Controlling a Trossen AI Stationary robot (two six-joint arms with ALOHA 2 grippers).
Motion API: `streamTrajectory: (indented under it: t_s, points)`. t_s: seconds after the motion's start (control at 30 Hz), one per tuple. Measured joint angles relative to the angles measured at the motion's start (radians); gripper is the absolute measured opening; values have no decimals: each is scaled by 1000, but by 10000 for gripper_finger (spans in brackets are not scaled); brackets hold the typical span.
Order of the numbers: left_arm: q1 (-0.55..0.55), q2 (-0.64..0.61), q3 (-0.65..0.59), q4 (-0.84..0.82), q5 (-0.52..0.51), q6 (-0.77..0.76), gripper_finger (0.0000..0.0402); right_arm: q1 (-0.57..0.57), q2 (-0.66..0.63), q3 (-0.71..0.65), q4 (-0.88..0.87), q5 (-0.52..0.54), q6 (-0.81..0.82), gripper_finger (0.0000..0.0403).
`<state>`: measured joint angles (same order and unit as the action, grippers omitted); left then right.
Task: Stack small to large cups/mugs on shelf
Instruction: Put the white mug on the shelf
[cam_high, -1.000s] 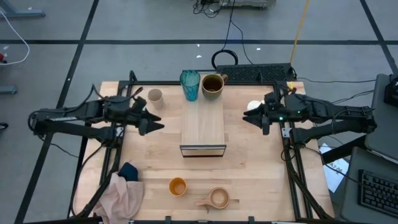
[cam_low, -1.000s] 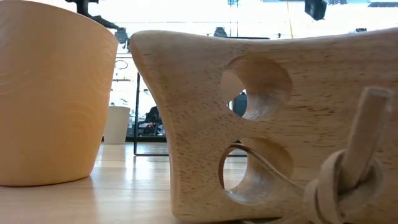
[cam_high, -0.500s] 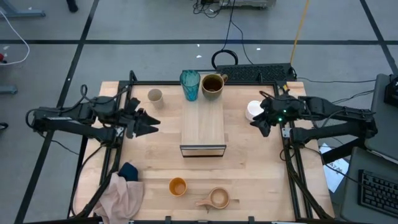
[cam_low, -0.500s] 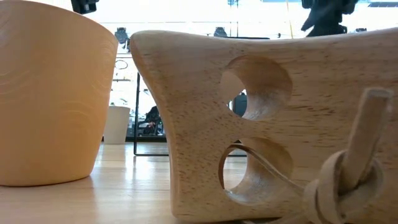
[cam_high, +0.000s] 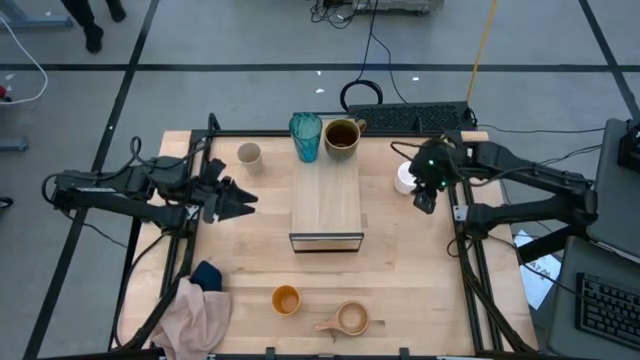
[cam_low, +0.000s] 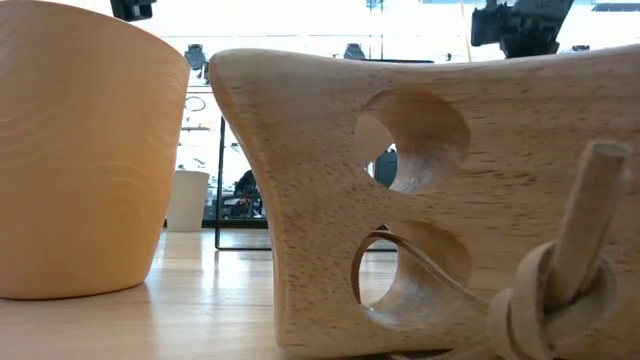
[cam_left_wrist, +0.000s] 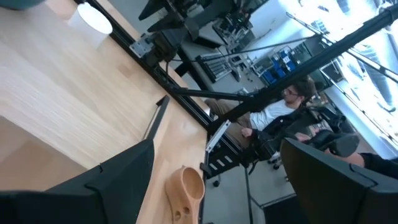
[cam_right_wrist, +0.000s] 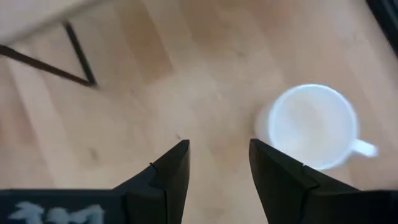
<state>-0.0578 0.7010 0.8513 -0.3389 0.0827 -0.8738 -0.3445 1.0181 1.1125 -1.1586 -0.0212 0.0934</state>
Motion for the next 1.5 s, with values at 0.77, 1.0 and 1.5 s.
streamTrajectory:
  t_s: [0.77,1.0,1.5]
  points:
    - [0,0,0,0,-49,-1,349,-115,311,14,-45,3,-384,157]
    - [0,0,0,0,-58,-1,349,-134,387,5,-30,3,-413,157]
    - [0,0,0,0,-59,-12,349,-283,393,-85,32,47,-472,155]
